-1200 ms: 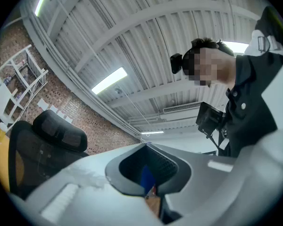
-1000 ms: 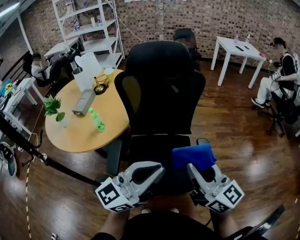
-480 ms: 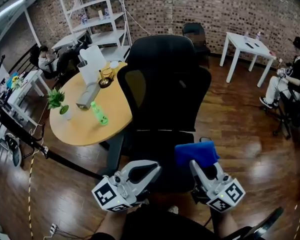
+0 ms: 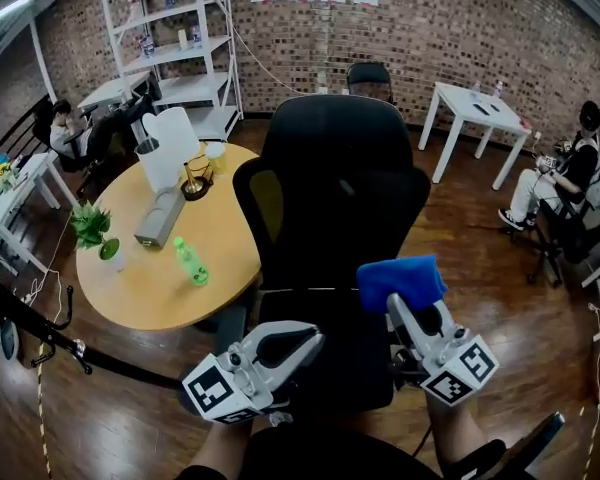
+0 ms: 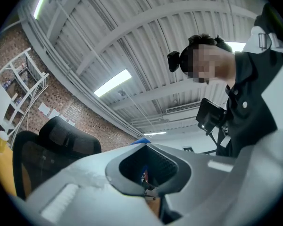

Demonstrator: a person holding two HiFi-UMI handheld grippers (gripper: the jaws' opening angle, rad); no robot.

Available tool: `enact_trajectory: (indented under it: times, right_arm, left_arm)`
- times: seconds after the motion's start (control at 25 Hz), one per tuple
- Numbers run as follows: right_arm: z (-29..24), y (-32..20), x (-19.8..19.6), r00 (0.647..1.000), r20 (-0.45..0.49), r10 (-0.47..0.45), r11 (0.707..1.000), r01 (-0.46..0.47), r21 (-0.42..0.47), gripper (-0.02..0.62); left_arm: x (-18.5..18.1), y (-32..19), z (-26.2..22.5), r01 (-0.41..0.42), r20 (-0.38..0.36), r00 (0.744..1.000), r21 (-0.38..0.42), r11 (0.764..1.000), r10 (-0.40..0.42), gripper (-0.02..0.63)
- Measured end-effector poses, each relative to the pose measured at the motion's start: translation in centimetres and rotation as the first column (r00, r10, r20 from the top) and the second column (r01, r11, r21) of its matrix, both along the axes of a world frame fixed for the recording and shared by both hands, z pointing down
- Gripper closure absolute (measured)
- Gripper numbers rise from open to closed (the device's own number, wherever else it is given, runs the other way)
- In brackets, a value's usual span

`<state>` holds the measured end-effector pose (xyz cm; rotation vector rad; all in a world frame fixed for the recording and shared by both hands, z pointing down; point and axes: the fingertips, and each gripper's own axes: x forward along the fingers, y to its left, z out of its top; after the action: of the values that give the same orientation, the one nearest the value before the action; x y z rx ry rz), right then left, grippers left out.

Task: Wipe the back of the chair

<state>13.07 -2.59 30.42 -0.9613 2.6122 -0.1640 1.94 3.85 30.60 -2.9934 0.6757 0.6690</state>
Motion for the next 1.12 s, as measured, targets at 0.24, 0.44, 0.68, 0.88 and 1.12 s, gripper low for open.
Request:
enact_trajectory:
  times: [0.24, 0.44, 0.68, 0.88, 1.12]
  right_arm:
    - [-0.1, -7.4, -3.0, 0.997, 0.054, 0.061, 0.996, -0.057, -0.071, 0.541]
    - [-2.1, -12.0, -4.3, 0.995, 0.086, 0.048, 0.996, -0.041, -0.079, 0.541]
    - [-6.0, -17.8, -5.8, 1.0, 0.011, -0.026, 1.0, 0.026, -0.002, 0.541]
    - [-9.5, -24.6, -8.8, 0.986, 0.092, -0.139, 0.99, 0.139, 0.015, 0.541]
    - [-11.0, -30.1, -14.6, 0.938, 0.211, -0.275, 0.958, 0.287, -0.027, 0.541]
  left_arm:
    - [-5.1, -4.9, 0.2, -0.052, 0.007, 0.999, -0.008, 0.999, 0.052, 0.601]
    - [-7.3, -7.9, -0.6, -0.03, -0.015, 0.999, -0.026, 0.999, 0.03, 0.601]
    - [-7.8, -8.3, -1.8, 0.057, -0.025, 0.998, -0.014, 0.998, -0.057, 0.601]
    - [-9.8, -8.9, -1.4, 0.196, -0.025, 0.98, -0.031, 0.98, -0.196, 0.601]
    - [-11.3, -8.7, -0.9, 0.298, 0.022, 0.954, -0.021, 0.954, -0.298, 0.601]
